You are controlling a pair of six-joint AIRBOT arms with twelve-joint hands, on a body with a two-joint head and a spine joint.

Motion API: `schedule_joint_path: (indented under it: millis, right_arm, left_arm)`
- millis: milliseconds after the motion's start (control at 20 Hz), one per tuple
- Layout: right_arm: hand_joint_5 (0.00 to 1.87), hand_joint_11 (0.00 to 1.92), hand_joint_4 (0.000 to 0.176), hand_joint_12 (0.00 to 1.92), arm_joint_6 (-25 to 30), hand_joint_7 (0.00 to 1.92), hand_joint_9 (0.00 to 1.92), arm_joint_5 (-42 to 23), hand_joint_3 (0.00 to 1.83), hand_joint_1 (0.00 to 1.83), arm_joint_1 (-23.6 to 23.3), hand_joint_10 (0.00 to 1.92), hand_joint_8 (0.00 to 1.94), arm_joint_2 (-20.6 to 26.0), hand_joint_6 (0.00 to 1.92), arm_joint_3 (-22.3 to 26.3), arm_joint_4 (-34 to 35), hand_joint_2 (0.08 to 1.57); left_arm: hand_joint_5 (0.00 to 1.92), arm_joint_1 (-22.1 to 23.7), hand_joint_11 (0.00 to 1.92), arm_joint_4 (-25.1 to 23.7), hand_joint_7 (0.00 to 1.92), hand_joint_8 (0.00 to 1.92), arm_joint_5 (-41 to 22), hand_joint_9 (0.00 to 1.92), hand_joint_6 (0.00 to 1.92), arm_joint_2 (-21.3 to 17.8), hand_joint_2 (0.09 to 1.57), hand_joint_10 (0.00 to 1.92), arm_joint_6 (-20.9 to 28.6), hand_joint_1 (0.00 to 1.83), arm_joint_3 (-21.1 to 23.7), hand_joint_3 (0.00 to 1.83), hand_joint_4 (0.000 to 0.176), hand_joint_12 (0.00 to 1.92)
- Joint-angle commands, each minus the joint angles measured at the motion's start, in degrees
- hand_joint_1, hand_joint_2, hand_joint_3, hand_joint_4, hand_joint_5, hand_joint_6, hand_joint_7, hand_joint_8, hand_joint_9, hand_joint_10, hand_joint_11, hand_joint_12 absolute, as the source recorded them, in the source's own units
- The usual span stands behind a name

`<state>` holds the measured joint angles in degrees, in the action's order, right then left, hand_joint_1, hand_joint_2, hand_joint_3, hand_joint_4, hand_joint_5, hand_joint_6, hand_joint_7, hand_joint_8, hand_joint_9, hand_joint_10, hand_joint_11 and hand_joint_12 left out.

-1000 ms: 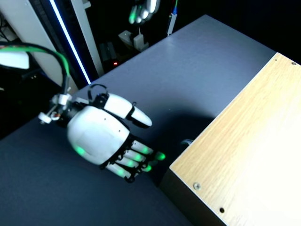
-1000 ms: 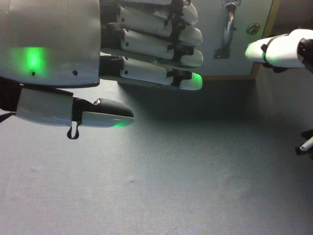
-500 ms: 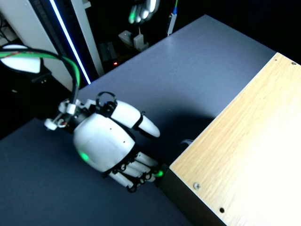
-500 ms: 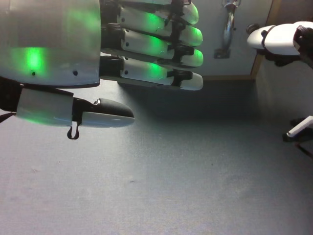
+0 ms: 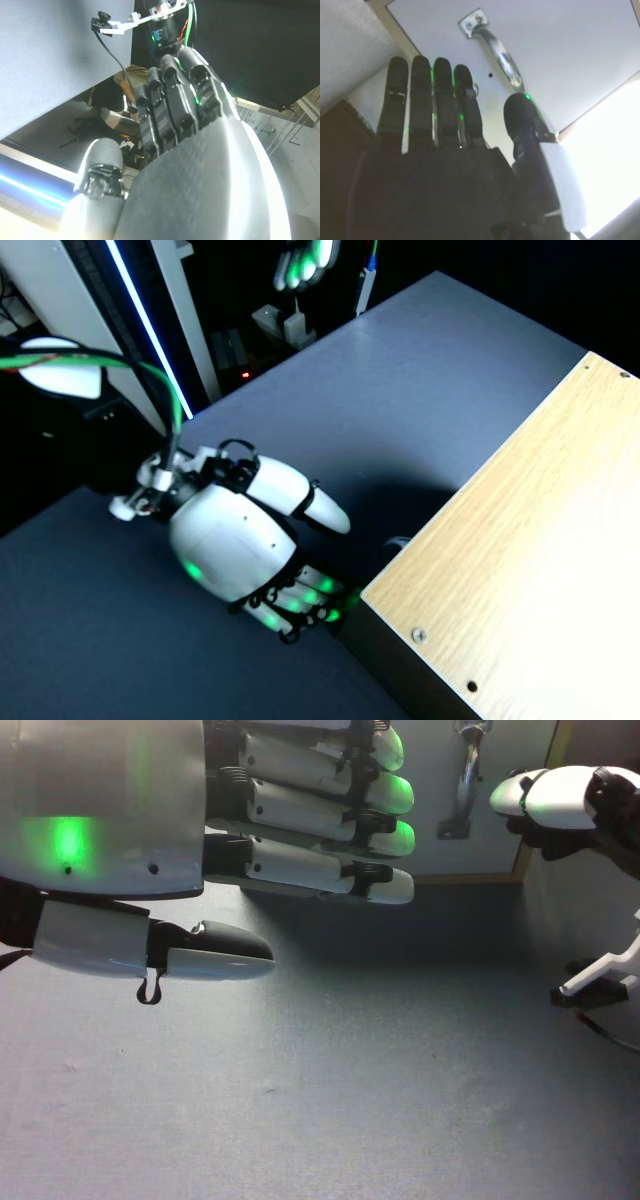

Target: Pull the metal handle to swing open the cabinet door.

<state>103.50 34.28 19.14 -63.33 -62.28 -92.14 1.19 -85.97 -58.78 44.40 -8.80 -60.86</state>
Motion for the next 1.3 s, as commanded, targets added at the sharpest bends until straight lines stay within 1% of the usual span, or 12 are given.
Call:
schedule_joint_path:
  millis: [0, 100, 250, 450, 650, 850, 950, 1250]
  right_arm:
    - [0.36, 0.0, 0.0, 0.91, 0.8, 0.38, 0.34, 1.5, 0.1, 0.0, -0.8, 0.0, 0.0, 0.3, 0.0, -0.5, -3.0, 1.57]
    - [0.36, 0.0, 0.0, 0.91, 0.8, 0.38, 0.34, -0.2, 0.1, 0.0, -0.8, 0.0, 0.0, 0.3, 0.0, -0.5, -3.0, 1.57]
    - [0.35, 0.0, 0.0, 0.91, 2.3, 0.37, 0.34, -0.6, 0.1, 0.0, -0.8, 0.0, 0.0, 0.4, 0.0, 0.0, -3.3, 1.57]
    - [0.35, 0.0, 0.0, 0.91, 7.9, 0.37, 0.34, -2.7, 0.1, 0.0, -0.3, 0.0, 0.0, 0.4, 0.0, -0.2, -7.0, 1.57]
    - [0.36, 0.0, 0.0, 0.91, 9.2, 0.38, 0.35, -3.2, 0.1, 0.0, -0.2, 0.0, 0.0, -0.1, 0.0, -0.7, -8.3, 1.57]
    - [0.36, 0.0, 0.0, 0.91, 12.6, 0.38, 0.34, -4.5, 0.1, 0.0, 0.6, 0.0, 0.0, -0.3, 0.0, -1.3, -9.8, 1.57]
    - [0.36, 0.0, 0.0, 0.9, 16.8, 0.37, 0.34, -6.5, 0.1, 0.0, 1.5, 0.0, 0.0, -0.2, 0.0, -2.0, -12.6, 1.57]
    - [0.35, 0.0, 0.0, 0.89, 17.1, 0.37, 0.33, -8.9, 0.1, 0.0, 1.7, 0.0, 0.0, -0.1, 0.0, -3.0, -13.1, 1.57]
  left_arm:
    - [0.42, 0.6, 0.04, 5.6, 0.43, 0.0, -1.4, 0.39, 0.0, -0.4, 1.57, 0.0, -0.5, 0.0, 0.0, 0.07, 0.0, 0.75]
    - [0.42, 0.6, 0.04, 5.6, 0.43, 0.0, -1.4, 0.39, 0.0, -0.4, 1.57, 0.0, -0.5, 0.0, 0.0, 0.07, 0.0, 0.75]
    - [0.42, 0.6, 0.04, 5.6, 0.43, 0.0, -1.4, 0.39, 0.0, -0.4, 1.57, 0.0, -0.5, 0.0, 0.0, 0.07, 0.0, 0.75]
    - [0.43, 0.6, 0.04, 5.6, 0.43, 0.0, -1.4, 0.39, 0.0, -0.4, 1.57, 0.0, -0.5, 0.0, 0.0, 0.06, 0.0, 0.76]
    - [0.42, 0.6, 0.04, 5.6, 0.43, 0.0, -1.4, 0.39, 0.0, -0.4, 1.57, 0.0, -0.5, 0.0, 0.0, 0.06, 0.0, 0.76]
    - [0.43, 0.6, 0.04, 5.6, 0.43, 0.0, -1.4, 0.39, 0.0, -0.4, 1.57, 0.0, -0.5, 0.0, 0.0, 0.06, 0.0, 0.76]
    - [0.43, 0.6, 0.05, 5.6, 0.43, 0.0, -1.4, 0.4, 0.0, -0.4, 1.57, 0.0, -0.5, 0.0, 0.0, 0.06, 0.0, 0.77]
    - [0.43, 0.6, 0.05, 5.6, 0.44, 0.0, -1.4, 0.4, 0.0, -0.4, 1.57, 0.0, -0.5, 0.0, 0.0, 0.07, 0.0, 0.77]
